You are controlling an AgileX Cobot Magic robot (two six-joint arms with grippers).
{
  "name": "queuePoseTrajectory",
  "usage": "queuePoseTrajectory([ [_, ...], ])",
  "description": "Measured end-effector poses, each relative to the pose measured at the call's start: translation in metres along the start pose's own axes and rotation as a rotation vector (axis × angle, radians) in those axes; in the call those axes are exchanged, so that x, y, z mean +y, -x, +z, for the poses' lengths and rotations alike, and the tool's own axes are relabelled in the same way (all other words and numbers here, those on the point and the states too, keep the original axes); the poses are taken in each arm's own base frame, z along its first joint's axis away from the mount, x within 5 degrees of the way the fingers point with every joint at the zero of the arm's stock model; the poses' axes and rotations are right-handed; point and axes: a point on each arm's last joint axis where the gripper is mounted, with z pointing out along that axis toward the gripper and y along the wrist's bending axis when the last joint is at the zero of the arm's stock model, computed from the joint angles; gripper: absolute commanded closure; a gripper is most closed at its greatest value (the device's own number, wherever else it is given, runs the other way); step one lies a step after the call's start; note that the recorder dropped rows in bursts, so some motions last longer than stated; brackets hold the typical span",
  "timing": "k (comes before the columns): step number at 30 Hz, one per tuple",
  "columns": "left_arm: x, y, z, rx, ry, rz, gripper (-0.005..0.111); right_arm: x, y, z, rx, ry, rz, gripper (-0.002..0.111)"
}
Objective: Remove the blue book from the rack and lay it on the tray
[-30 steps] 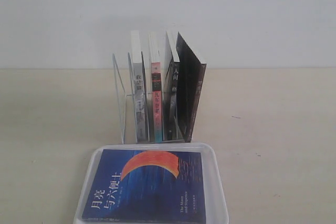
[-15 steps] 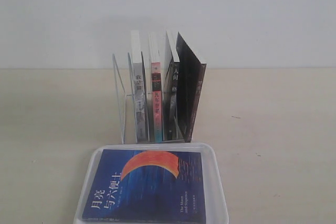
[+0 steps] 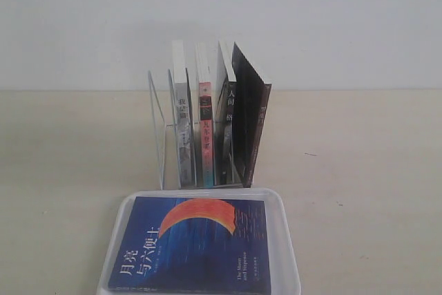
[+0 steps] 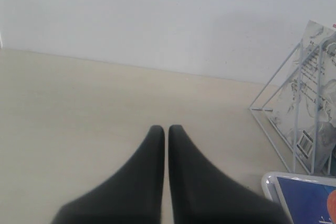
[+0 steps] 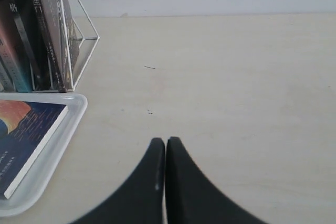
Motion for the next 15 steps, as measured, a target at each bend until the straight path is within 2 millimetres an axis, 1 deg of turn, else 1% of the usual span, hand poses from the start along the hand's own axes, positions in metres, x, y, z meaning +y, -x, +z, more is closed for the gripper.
queuePoseTrajectory([
  [15, 0.0000, 0.0000, 0.0000, 0.000, 0.000, 0.000, 0.103, 0.0000, 0.0000, 0.0000, 0.000, 0.000, -0.006, 0.108],
])
